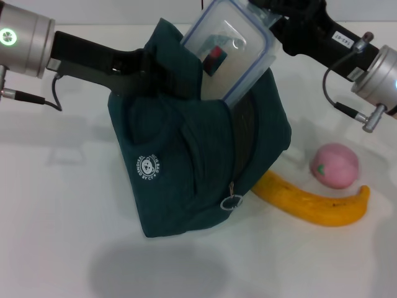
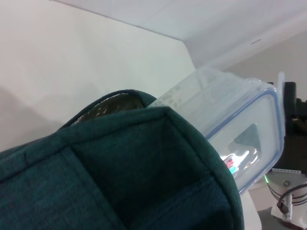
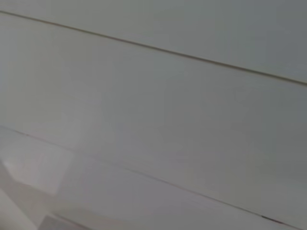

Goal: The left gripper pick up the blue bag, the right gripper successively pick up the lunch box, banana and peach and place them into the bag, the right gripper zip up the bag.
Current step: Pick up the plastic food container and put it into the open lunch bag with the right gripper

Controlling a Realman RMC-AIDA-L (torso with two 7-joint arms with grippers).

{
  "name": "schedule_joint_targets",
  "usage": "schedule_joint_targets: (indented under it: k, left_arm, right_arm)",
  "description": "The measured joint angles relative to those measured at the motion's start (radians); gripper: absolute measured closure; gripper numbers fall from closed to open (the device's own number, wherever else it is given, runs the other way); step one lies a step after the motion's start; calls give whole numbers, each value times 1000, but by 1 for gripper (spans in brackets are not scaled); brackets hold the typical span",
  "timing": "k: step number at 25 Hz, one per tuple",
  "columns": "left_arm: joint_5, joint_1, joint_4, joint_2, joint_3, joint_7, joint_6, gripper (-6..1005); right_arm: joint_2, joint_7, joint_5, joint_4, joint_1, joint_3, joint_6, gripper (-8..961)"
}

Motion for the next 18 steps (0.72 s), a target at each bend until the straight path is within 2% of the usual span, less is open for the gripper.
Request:
schedule_joint_targets:
  k: [5,11,18]
  left_arm:
    - [-6,-4,0,-1,1,10,-1,968]
    - [-12,-6,0,1,2,11,-1,968]
    - [-12,2,0,2,1,19,-1,968]
  right_arm:
    - [0,-1,-30,0,28,1,-1,827]
    - [0,28,-23,2,23,12,15,825]
    - [0,33,-19,-28,8,12,6,545]
